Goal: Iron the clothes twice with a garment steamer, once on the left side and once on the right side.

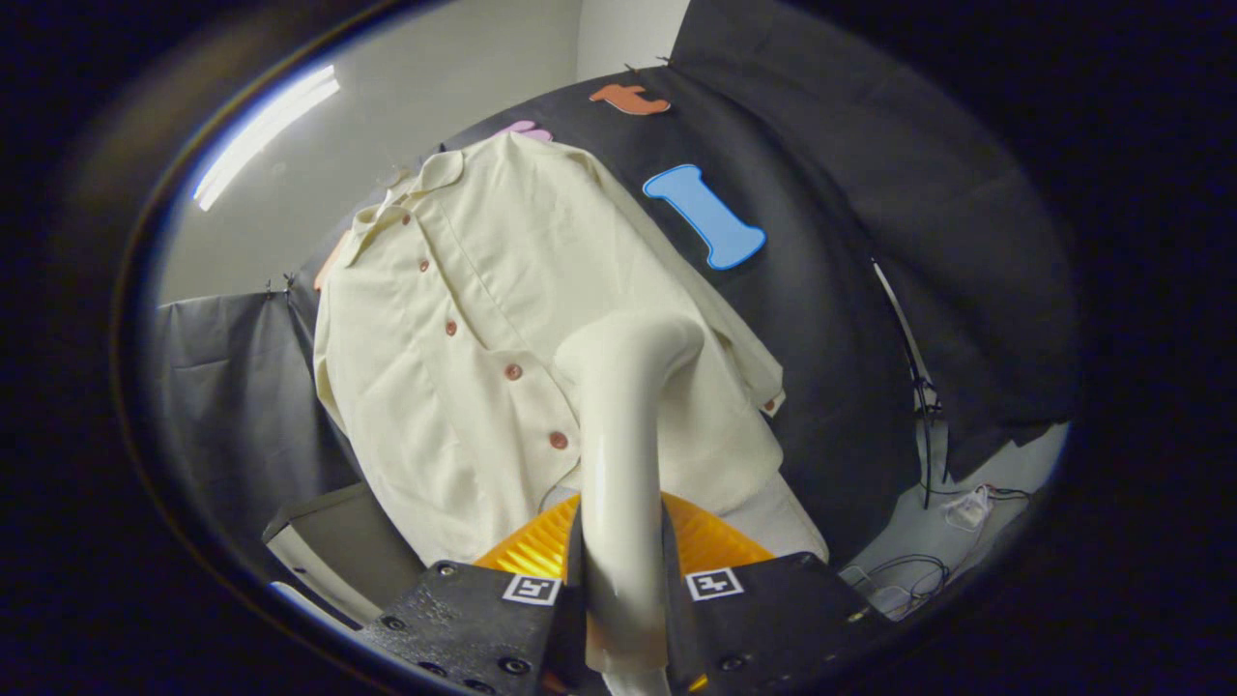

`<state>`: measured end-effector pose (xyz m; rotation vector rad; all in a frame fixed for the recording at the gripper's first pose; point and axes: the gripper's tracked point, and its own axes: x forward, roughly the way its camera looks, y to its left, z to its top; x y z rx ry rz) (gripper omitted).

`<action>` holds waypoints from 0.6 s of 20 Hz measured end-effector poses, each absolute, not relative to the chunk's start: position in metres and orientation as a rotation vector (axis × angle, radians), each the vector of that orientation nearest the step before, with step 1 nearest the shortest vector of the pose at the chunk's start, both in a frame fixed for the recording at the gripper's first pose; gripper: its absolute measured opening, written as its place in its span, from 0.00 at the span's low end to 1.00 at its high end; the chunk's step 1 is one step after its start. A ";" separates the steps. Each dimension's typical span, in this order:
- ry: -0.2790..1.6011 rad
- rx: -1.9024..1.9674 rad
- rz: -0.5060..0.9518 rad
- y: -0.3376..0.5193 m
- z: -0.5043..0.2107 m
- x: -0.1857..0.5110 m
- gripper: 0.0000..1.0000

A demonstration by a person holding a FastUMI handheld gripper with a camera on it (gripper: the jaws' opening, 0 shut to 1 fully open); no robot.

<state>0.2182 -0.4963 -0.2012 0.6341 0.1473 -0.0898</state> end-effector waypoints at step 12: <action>0.206 0.631 -0.164 -0.486 -0.219 0.198 0.33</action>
